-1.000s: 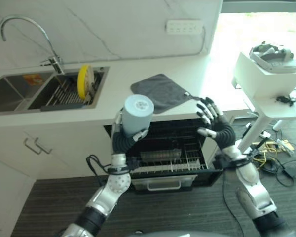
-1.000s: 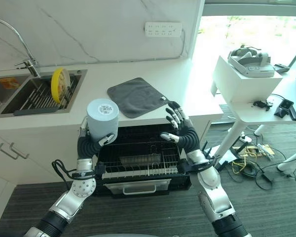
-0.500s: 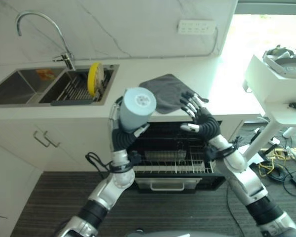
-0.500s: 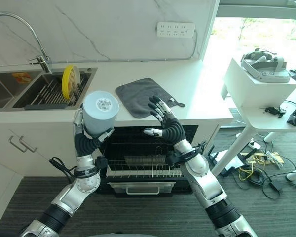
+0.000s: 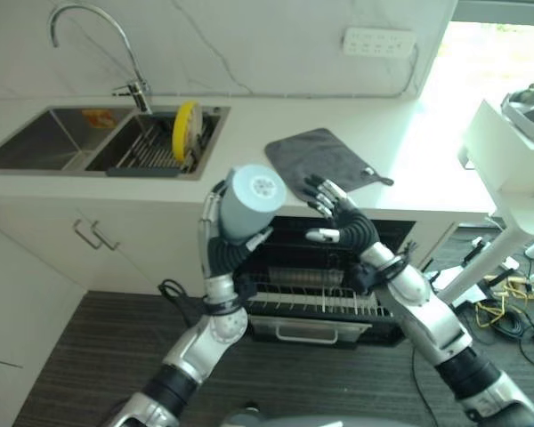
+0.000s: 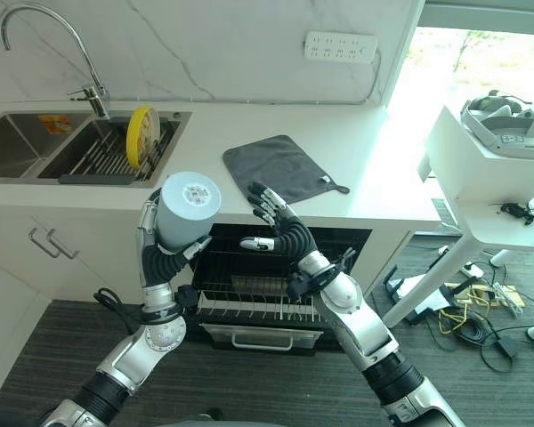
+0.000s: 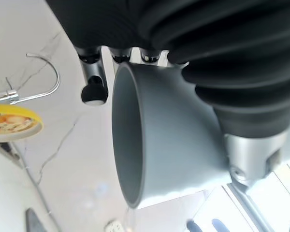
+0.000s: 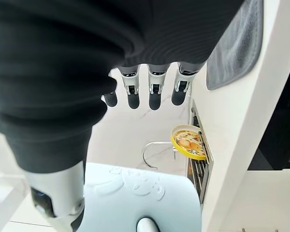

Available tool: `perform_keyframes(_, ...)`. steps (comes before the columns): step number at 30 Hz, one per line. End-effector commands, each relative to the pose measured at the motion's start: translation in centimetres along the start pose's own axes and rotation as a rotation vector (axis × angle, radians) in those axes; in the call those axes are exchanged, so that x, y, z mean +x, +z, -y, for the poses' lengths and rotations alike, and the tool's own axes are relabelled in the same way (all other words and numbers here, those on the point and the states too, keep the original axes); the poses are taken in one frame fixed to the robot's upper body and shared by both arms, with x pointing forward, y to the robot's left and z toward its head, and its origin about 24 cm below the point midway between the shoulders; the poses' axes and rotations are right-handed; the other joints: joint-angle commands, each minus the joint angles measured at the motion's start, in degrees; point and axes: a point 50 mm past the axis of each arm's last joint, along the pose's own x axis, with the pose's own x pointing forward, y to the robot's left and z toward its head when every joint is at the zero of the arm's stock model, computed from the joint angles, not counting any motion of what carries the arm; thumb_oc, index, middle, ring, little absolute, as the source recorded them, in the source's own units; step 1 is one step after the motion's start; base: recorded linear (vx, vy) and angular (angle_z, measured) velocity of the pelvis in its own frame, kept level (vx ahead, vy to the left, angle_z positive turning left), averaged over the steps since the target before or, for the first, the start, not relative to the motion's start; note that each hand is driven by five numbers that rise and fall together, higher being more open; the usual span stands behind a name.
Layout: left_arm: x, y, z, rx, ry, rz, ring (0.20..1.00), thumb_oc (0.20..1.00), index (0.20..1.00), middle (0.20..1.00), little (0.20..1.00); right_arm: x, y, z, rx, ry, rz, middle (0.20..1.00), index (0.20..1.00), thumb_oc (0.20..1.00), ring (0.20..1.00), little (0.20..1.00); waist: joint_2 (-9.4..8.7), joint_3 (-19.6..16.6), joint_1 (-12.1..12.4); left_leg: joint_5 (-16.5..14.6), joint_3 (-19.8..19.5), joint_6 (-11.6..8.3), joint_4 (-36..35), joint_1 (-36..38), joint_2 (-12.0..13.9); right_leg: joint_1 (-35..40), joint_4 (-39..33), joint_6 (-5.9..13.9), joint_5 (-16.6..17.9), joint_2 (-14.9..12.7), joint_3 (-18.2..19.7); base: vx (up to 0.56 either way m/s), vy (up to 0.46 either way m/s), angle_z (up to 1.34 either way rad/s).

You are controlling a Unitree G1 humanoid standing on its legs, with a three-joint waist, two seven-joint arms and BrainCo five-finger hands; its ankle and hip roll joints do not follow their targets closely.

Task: Place the dishes in the dishwasher.

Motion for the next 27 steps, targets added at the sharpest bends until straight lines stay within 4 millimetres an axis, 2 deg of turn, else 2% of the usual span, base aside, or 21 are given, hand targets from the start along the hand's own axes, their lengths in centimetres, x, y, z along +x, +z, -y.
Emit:
perform_keyframes(1, 3.0, 2.4, 0.5, -0.045, 0.008, 0.182, 0.2, 0.2, 0.2, 0.2, 0.2, 2.2, 3.8, -1.4, -0.024, 0.079, 0.186, 1.0, 1.0, 1.0, 1.0, 1.0, -2.19, 0.5, 1.25, -7.79, 0.82, 0.26, 3.54, 1.61, -0.32, -0.87, 2.08, -1.15, -2.79, -0.63, 0.42, 0.0, 0.0, 0.0)
perform_keyframes(9, 2.6, 2.6, 1.2, -0.066, -0.04, 0.183, 0.2, 0.2, 0.2, 0.2, 0.2, 3.2, 4.8, -2.4, -0.012, 0.12, 0.203, 1.0, 1.0, 1.0, 1.0, 1.0, -2.06, 0.93, 1.93, -7.98, 0.64, 0.43, 3.83, 1.63, -0.56, -0.61, 2.21, -1.27, -2.92, -0.75, 0.16, 0.01, -0.001, 0.03)
perform_keyframes(27, 1.9, 3.3, 2.1, -0.109, -0.103, 0.19, 0.2, 0.2, 0.2, 0.2, 0.2, 4.2, 4.8, -3.3, 0.028, 0.13, 0.184, 1.0, 1.0, 1.0, 1.0, 1.0, -1.7, 1.76, 2.74, -8.28, 0.44, 0.87, 4.76, 1.12, -0.93, -0.78, 3.14, -1.09, -3.09, -1.44, -0.32, 0.0, 0.0, 0.0)
